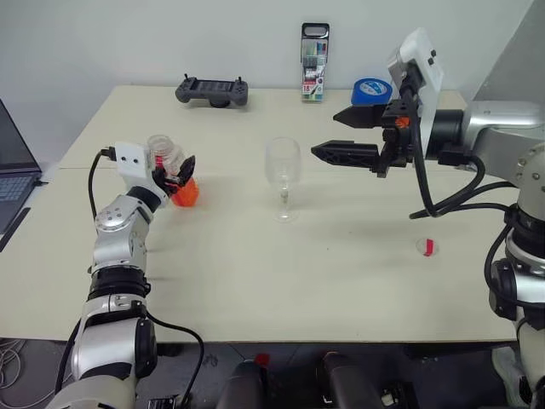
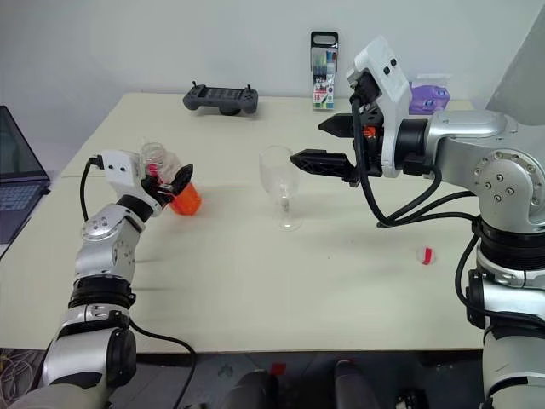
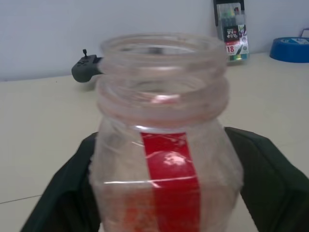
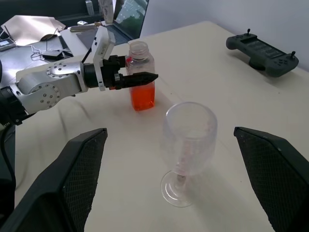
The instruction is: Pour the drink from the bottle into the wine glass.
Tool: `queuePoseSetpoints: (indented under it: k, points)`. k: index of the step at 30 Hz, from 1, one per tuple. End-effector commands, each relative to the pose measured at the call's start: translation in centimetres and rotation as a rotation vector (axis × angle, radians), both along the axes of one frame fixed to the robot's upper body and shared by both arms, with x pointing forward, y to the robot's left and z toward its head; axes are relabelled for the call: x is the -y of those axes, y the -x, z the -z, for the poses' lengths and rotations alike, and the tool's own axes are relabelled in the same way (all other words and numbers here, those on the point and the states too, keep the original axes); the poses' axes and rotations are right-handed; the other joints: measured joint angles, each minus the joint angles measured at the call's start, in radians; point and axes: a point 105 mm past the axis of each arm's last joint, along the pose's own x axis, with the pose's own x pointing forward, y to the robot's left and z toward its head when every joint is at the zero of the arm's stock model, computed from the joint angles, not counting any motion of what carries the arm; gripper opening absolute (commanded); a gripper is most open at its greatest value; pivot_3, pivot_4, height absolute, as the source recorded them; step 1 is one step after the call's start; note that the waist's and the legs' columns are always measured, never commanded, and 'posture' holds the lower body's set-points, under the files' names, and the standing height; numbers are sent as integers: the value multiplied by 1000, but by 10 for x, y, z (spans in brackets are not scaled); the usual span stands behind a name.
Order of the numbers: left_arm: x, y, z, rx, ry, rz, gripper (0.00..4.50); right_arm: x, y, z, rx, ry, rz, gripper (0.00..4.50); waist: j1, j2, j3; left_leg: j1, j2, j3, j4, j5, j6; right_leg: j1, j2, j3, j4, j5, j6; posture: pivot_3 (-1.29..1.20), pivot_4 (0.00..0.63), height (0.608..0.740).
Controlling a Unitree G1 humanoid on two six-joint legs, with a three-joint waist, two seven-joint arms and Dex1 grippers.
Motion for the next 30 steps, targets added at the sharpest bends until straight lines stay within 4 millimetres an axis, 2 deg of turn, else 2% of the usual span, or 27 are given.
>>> queuePoseSetpoints:
  k: [1, 3, 7, 9, 11, 13, 15, 17, 19, 23, 30]
  points:
    - [-2, 0, -23, 76, -37, 8, 2370, 5, 5, -18, 133, -30, 17, 4500, 0, 0, 0, 0, 0, 0, 0, 0, 0, 0, 0, 0, 0, 0, 0, 0, 150, 740]
    - [1, 0, -34, 103, -44, 34, 1841, 14, 3, -20, 184, -62, 65, 4500, 0, 0, 0, 0, 0, 0, 0, 0, 0, 0, 0, 0, 0, 0, 0, 0, 150, 740]
    - [27, -1, -73, 174, -99, 138, 1769, 41, 14, -5, 216, -131, 137, 4500, 12, -4, 1, -3, -1, -1, 1, 0, 0, 0, 0, -1, -1, 0, 0, 0, 150, 740]
    - [38, -3, -89, 195, -101, 168, 1769, 44, 23, 10, 199, -141, 138, 4500, 19, -4, 1, -4, -1, -2, 1, 0, 0, 0, 0, -2, -1, 0, 0, 0, 150, 740]
    - [63, -6, -101, 210, -162, 235, 1768, 42, 31, 35, 169, -100, 138, 4500, 23, -4, 0, -4, -1, -1, 1, 0, 0, -1, 0, -2, -1, 0, 0, 0, 150, 740]
    - [85, -7, -105, 222, -269, 287, 1766, 36, 33, 57, 150, -64, 159, 4500, 24, -4, 0, -3, -1, -1, 1, 0, 0, 1, 0, -3, -1, 0, 0, 0, 150, 740]
    - [97, -8, -102, 243, -412, 311, 1765, 28, 35, 69, 162, -37, 156, 4500, 21, -4, 0, 0, -2, 1, 1, 0, 0, 1, 1, -1, 1, 0, 1, 0, 150, 740]
    - [105, -12, -103, 277, -457, 314, 1762, 21, 36, 77, 195, -30, 154, 4500, 9, -4, 0, 2, -2, 3, 1, 0, 0, 1, 3, 3, 2, 0, 1, 0, 150, 740]
    - [108, -15, -106, 313, -486, 295, 1761, 15, 37, 78, 242, -41, 148, 4500, -3, -4, 0, 2, -2, 3, 1, 1, 1, 2, 5, 3, 2, 0, 1, 0, 150, 740]
    - [113, -17, -108, 400, -664, 260, 1761, 11, 28, 73, 322, -96, 207, 4500, -7, -4, 0, 2, 0, 3, 1, 1, 1, 0, 9, 3, 2, 0, 1, 0, 150, 740]
    - [129, -14, -107, 518, -896, 273, 1757, 12, 21, 77, 336, -134, 256, 4500, 0, -4, 0, 0, 0, 2, 0, 1, 1, 0, 7, 1, 1, 0, 1, 0, 150, 740]
